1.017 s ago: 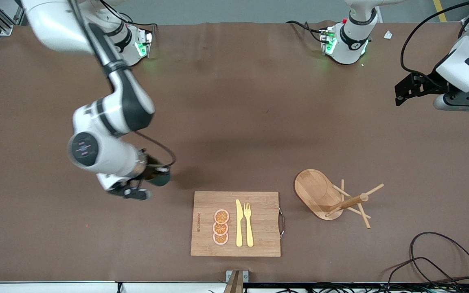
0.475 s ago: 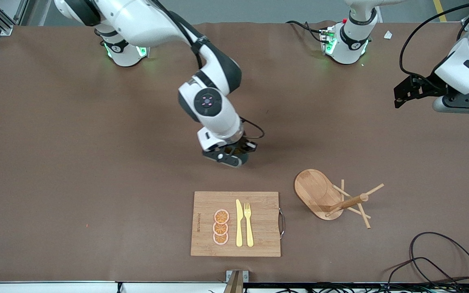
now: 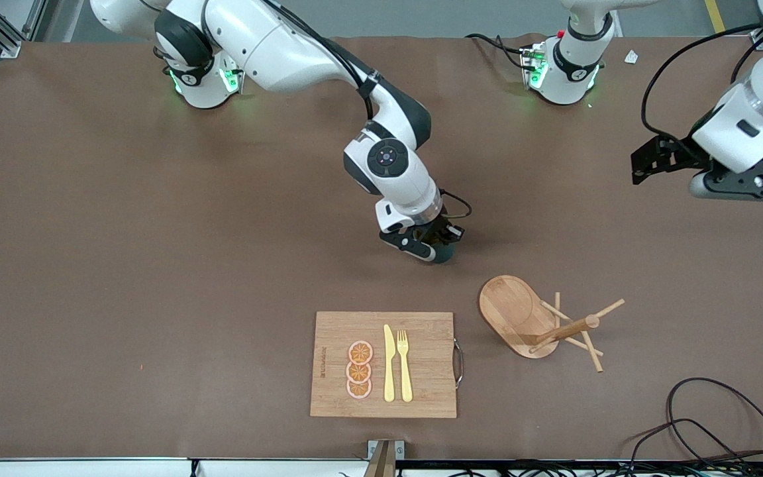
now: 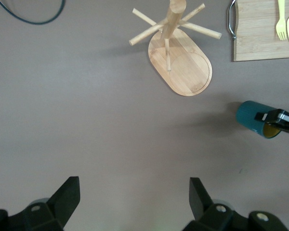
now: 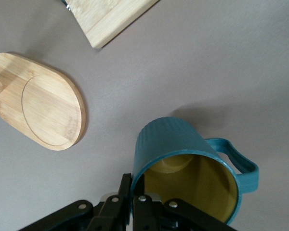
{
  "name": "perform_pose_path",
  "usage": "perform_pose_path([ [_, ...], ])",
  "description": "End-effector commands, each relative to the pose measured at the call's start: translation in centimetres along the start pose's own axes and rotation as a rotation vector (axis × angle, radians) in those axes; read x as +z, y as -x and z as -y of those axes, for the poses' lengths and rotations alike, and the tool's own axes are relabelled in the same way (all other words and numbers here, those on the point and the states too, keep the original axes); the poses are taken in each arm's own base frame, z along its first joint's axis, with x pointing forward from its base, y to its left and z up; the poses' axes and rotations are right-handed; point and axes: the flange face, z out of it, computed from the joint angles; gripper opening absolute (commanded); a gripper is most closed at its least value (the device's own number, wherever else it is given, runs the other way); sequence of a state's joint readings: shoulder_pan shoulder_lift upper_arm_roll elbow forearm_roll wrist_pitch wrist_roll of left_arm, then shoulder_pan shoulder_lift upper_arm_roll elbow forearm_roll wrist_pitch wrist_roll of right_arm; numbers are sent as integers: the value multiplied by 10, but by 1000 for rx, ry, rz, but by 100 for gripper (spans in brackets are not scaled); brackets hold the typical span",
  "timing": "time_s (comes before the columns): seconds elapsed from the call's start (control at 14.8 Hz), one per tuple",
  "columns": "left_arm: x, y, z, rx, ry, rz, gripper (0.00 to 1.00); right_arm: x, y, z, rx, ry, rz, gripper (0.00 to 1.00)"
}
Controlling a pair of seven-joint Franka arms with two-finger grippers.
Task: Pass cup and hang on rack
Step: 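Carry the teal mug toward the table middle with the right gripper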
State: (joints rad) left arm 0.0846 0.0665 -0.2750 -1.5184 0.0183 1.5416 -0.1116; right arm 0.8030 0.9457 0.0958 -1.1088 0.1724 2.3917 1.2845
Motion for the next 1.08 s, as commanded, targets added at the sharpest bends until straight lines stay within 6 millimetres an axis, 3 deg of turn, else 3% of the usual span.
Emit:
perform_pose_path([
  [0.0, 12, -10, -22, -17, 7, 16, 100, -1, 1, 6, 34, -19, -4, 11],
  [0.2, 23, -14, -45, -48, 7, 27, 100, -7, -8, 7, 43, -20, -10, 56],
  [0.27, 25, -14, -51, -62, 8, 28, 100, -12, -12, 8, 48, -20, -11, 67],
  [0.41, 28, -20, -74, -102, 21, 4, 100, -30, -23, 10, 56, -14, -15, 95],
  [0.47, 31, -23, -88, -123, 25, 7, 100, -44, -37, 11, 52, -10, -33, 100],
  [0.61, 45, -28, -112, -178, 26, 23, 100, -71, -71, 5, -56, 68, -150, 100],
  [0.81, 62, -32, -150, -253, 37, 8, 100, -128, -152, -22, -185, 204, -206, 100],
  [1.02, 78, -30, -190, -330, 25, -17, 100, -215, -242, -57, -246, 212, -239, 100],
])
